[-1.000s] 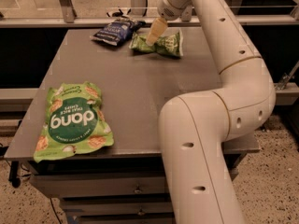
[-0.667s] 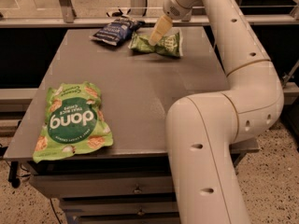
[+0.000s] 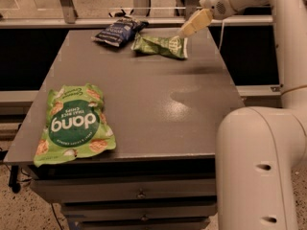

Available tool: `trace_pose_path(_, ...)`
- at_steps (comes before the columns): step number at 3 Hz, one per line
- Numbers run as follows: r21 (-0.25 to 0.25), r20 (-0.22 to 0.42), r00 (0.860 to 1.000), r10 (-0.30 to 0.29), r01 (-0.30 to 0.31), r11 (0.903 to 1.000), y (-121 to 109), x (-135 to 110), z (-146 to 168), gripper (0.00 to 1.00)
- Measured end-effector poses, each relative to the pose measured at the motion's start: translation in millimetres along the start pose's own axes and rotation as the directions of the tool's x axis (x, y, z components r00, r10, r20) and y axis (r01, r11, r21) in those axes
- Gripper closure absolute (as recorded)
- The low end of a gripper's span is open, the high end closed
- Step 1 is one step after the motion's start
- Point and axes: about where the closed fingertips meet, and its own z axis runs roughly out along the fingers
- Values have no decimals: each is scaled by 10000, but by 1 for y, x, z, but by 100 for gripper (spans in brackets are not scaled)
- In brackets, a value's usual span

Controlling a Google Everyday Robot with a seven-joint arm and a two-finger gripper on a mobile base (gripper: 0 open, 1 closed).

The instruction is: Move green jalapeno chip bag near blue chip bag

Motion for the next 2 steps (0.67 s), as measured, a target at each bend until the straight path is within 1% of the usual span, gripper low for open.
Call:
trace_pose_path(1,-299,1480,9816,1203,-1171,9927,0,24,-56,0)
trace_pose_path(2,-277,1665,9758,1415,-1388,9899,-1,36,-70,0)
